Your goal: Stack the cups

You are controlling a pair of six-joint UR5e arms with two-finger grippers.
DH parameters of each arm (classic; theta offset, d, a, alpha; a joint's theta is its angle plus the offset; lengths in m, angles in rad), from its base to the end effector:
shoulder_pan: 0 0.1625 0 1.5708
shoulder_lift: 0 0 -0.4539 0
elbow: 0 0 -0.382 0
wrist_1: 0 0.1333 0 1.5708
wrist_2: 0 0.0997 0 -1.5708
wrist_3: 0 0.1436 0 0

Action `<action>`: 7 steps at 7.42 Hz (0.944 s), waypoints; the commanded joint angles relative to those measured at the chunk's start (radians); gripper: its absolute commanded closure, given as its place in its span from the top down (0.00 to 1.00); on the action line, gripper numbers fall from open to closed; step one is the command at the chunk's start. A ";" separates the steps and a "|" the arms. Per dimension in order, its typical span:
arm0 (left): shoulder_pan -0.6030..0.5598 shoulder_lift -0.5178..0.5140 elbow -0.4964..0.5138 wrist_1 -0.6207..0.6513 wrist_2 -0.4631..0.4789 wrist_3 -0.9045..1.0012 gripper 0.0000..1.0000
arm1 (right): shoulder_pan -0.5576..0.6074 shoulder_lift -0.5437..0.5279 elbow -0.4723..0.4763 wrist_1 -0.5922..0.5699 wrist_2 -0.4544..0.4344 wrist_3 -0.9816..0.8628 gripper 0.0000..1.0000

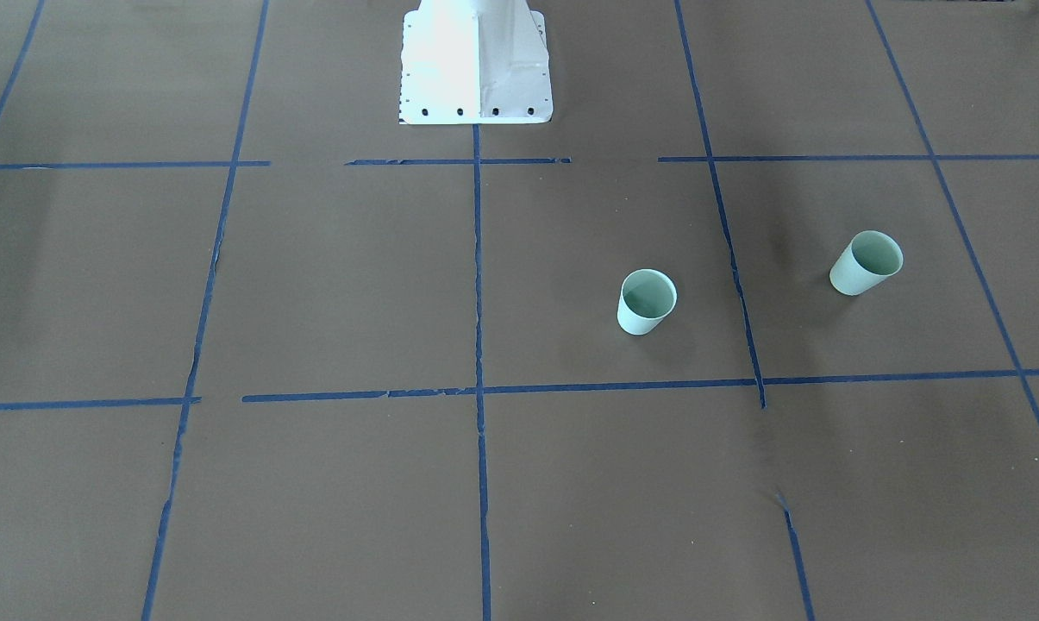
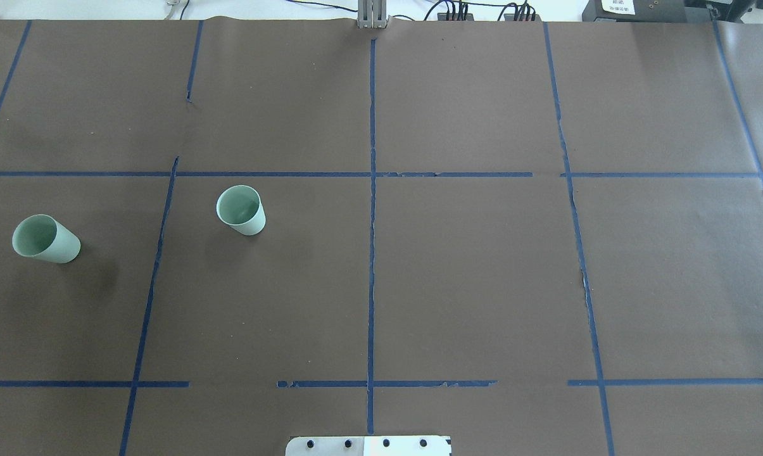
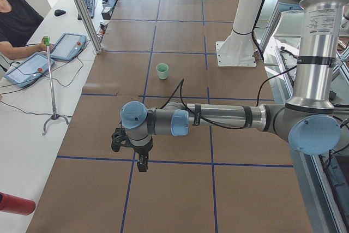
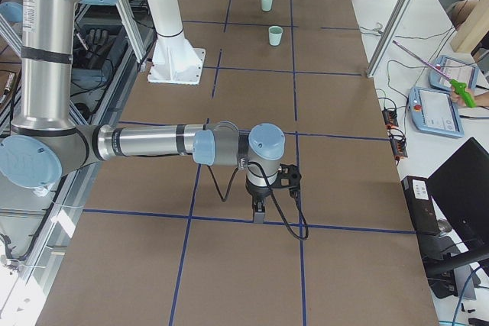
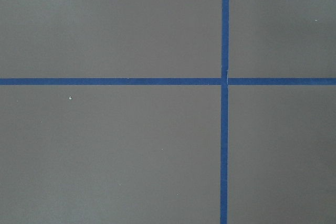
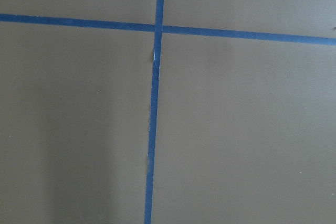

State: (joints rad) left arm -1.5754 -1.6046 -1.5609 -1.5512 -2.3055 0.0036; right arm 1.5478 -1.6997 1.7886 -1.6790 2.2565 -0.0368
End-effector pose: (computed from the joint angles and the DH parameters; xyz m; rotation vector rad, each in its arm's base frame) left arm -0.0393 -0.4972 0.7131 0.0071 0.7347 0.0006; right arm 0.0327 -0.4205 0.6918 -0.0138 -0.6859 -0.0508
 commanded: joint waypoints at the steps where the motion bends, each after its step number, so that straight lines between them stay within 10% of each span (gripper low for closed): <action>1: 0.000 0.002 -0.004 0.000 0.000 0.004 1.00 | 0.000 0.000 0.000 -0.001 0.000 0.000 1.00; 7: 0.162 -0.018 -0.122 -0.032 0.008 -0.175 1.00 | 0.000 0.000 0.000 -0.001 0.000 0.000 1.00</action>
State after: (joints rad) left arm -1.4871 -1.6233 -1.6576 -1.5635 -2.3006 -0.0570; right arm 1.5478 -1.6996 1.7890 -1.6795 2.2565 -0.0368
